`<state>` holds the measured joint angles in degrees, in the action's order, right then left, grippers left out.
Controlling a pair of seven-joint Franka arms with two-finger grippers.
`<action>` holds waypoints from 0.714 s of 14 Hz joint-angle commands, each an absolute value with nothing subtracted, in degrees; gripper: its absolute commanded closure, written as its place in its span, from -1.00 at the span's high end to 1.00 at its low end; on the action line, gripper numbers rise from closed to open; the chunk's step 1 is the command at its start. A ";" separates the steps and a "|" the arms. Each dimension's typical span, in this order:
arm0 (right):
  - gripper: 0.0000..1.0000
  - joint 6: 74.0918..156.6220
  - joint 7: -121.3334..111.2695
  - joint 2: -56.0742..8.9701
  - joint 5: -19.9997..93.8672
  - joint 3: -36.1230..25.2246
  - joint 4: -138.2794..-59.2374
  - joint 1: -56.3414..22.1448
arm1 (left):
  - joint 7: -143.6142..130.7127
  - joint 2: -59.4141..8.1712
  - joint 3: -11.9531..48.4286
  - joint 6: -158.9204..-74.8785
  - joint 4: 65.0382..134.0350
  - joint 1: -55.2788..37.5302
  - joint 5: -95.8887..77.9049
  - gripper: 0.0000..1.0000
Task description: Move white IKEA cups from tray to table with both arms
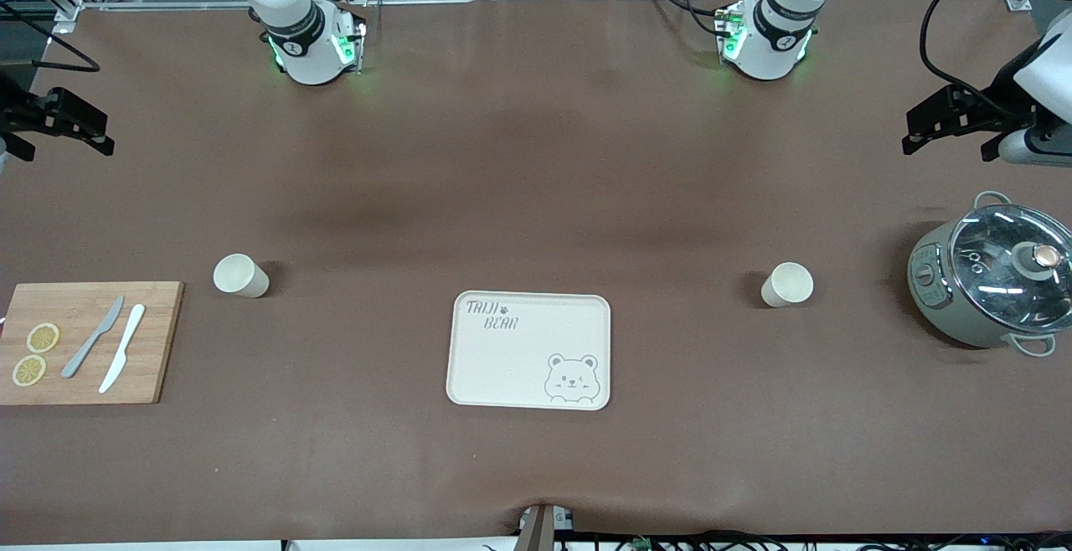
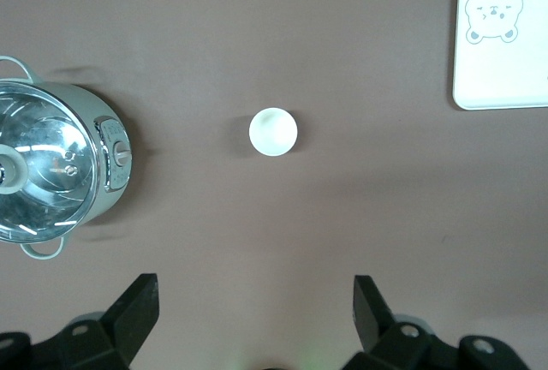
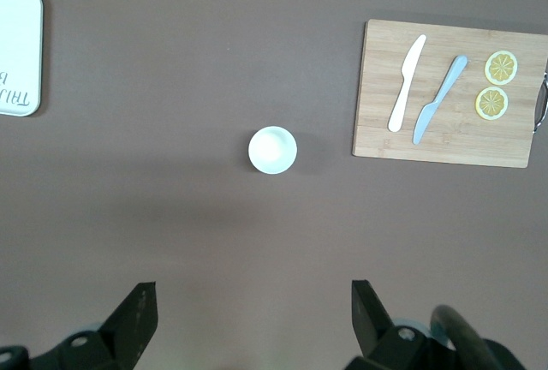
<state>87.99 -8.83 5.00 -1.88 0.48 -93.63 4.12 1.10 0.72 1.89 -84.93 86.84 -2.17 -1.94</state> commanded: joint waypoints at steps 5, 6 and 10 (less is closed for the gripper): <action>1.00 88.42 -9.32 5.19 -1.23 0.97 -93.87 5.36 | 1.32 0.70 1.41 -84.02 86.22 -1.76 -3.43 1.00; 1.00 88.42 -9.32 5.19 -1.32 0.97 -93.87 5.36 | 1.49 0.70 1.41 -83.94 86.22 -1.67 -3.43 1.00; 1.00 88.42 -9.23 4.92 -1.23 0.97 -93.78 5.45 | 1.93 0.70 1.41 -84.02 86.13 -0.62 -3.52 1.00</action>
<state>88.04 -8.83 4.88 -1.88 0.40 -93.63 4.34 1.12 0.70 1.58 -84.93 86.84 -1.05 -1.96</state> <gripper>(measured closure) 0.000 0.000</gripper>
